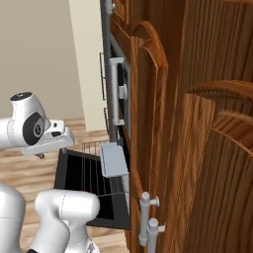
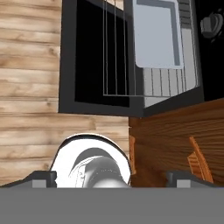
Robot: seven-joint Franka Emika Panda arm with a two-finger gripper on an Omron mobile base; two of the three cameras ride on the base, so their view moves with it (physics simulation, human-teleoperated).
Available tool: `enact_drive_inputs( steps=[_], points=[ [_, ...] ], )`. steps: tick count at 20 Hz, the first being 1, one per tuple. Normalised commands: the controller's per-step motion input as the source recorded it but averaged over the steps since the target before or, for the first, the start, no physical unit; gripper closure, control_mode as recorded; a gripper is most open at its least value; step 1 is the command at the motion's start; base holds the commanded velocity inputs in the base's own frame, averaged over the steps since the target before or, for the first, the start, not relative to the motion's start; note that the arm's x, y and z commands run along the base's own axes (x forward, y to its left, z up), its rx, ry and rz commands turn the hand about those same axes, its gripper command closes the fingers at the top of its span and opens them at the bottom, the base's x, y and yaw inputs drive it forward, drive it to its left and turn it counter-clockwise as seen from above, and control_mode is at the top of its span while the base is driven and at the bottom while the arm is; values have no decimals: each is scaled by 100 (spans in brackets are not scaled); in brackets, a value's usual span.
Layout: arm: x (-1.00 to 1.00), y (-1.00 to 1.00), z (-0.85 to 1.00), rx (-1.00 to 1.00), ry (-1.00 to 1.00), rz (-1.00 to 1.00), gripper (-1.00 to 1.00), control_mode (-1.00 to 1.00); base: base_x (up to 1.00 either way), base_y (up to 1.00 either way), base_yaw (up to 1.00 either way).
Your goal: Take the baked cake out of the oven and place it on the plate for cooling. Then close the oven door.
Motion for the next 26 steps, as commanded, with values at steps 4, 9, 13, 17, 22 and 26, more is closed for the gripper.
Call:
enact_drive_inputs(
  steps=[4, 9, 13, 17, 22, 26],
  points=[
    [0, 0, 0, 0, 0, 0, -100, 100, 32, 29, -11],
    [0, 0, 0, 0, 0, 0, -100, 100, 63, 42, -8],
    [2, 3, -4, -1, 0, 0, -100, -100, 30, 20, -3],
    [0, 26, -18, -9, 0, 0, -100, -100, 0, 0, 0],
    [21, 62, -37, -17, 1, -4, -100, -100, 0, 0, 0],
    [66, 29, -60, -18, 7, -8, -100, -100, 0, 0, 0]
  ],
)
